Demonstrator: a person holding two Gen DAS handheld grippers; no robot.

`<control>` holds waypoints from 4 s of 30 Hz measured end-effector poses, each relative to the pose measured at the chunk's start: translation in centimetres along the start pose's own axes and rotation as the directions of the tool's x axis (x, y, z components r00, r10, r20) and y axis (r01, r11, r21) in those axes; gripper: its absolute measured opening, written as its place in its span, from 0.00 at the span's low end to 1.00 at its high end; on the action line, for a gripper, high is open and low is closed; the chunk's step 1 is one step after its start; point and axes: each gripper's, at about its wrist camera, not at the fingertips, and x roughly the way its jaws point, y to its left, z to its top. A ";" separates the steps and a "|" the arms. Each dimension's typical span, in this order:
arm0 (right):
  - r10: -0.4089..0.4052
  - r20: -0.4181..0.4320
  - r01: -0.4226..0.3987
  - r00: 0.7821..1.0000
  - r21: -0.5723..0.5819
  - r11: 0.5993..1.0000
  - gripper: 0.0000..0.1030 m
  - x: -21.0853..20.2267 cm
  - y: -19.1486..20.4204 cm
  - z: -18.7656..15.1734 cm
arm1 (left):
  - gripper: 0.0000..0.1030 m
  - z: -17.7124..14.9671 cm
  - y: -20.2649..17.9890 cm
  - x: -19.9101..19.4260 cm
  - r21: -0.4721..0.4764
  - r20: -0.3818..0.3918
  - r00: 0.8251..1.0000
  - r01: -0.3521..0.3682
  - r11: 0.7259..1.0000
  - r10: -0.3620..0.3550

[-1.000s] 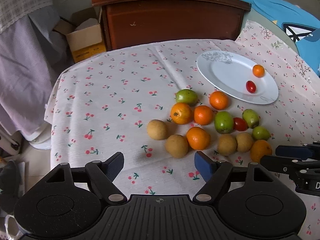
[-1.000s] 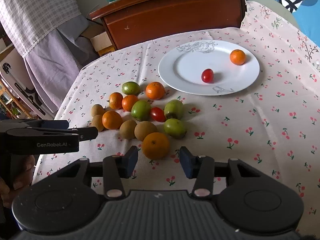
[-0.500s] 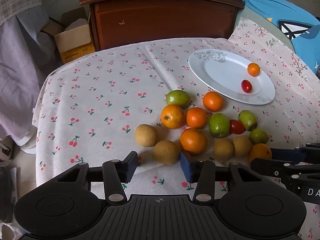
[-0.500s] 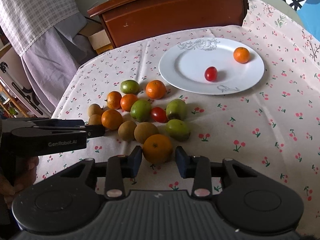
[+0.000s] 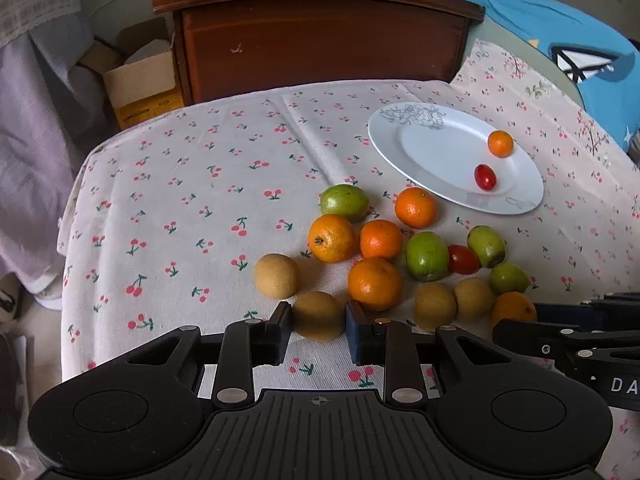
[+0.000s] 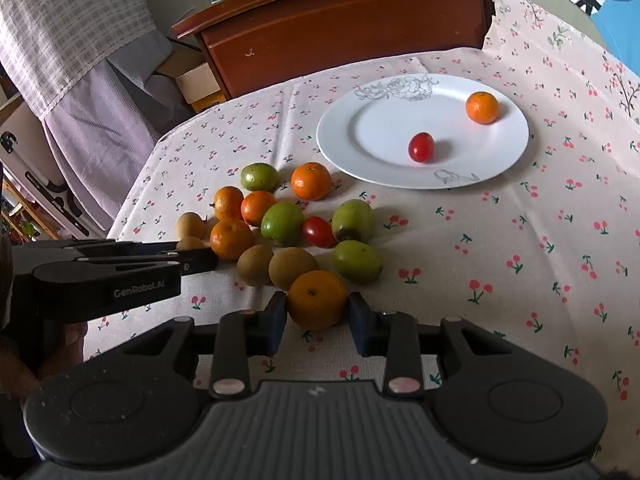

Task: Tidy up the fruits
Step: 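Grasp an orange with the right tool while the left tool grasps a brown kiwi, then lower orange and kiwi onto the white plate and open both tools, then move both tools back from the plate to the fruit cluster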

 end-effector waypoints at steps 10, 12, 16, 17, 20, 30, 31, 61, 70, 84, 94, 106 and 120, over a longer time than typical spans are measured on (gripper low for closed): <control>0.069 0.057 -0.070 0.996 0.005 0.998 0.32 -2.0 0.4 0.5 | 0.25 0.9 -0.5 -3.2 -0.029 0.084 0.996 0.021 0.999 -0.018; 0.075 0.073 -0.075 0.994 0.005 0.997 0.32 -2.4 0.5 0.9 | 0.25 1.3 -0.9 -3.7 -0.025 0.103 0.994 0.032 0.999 -0.029; 0.089 0.110 -0.092 0.990 0.024 0.996 0.32 -3.4 0.2 1.7 | 0.25 2.2 -1.9 -4.6 -0.014 0.139 0.989 0.051 0.999 -0.049; 0.087 0.122 -0.090 0.989 0.025 0.996 0.32 -3.7 0.2 2.0 | 0.25 2.5 -2.1 -4.7 -0.012 0.146 0.988 0.055 0.998 -0.053; 0.090 0.147 -0.097 0.985 0.040 0.994 0.32 -4.5 -0.2 2.8 | 0.25 3.3 -2.6 -5.0 -0.026 0.155 0.985 0.083 0.996 -0.078; 0.061 0.186 -0.071 0.981 0.049 0.996 0.32 -5.8 -2.2 7.1 | 0.25 7.2 -3.8 -4.2 -0.059 0.154 0.977 0.157 0.986 -0.146; 0.054 0.185 -0.066 0.981 0.060 0.996 0.32 -5.6 -2.7 7.7 | 0.25 7.6 -3.9 -3.9 -0.061 0.149 0.977 0.165 0.984 -0.154; -0.113 0.040 0.096 0.993 0.296 0.950 0.35 2.8 -9.8 11.0 | 0.32 11.5 -7.6 7.0 -0.016 -0.026 0.978 0.208 0.978 -0.208; -0.079 0.113 0.043 0.990 0.289 0.956 0.45 1.2 -9.6 12.3 | 0.75 12.9 -5.4 3.3 -0.067 0.058 0.991 0.123 0.990 -0.120; -0.026 0.125 0.004 0.992 0.174 0.985 0.49 -1.0 -6.9 10.8 | 0.78 10.8 -0.6 -1.2 -0.179 0.035 0.999 0.023 0.984 -0.017; 0.000 0.098 -0.015 0.995 0.150 0.989 0.49 -1.8 -5.8 7.7 | 0.78 8.4 2.3 -2.8 -0.240 0.014 0.999 -0.042 0.970 0.046; 0.012 0.057 -0.019 0.998 0.119 0.993 0.49 -2.1 -4.7 4.3 | 0.78 5.6 3.6 -1.4 -0.213 -0.065 0.992 -0.122 0.969 0.110; 0.007 0.014 -0.007 1.000 0.039 0.999 0.49 -0.8 -3.1 2.4 | 0.77 3.5 3.1 0.5 -0.148 -0.076 0.989 -0.136 0.980 0.126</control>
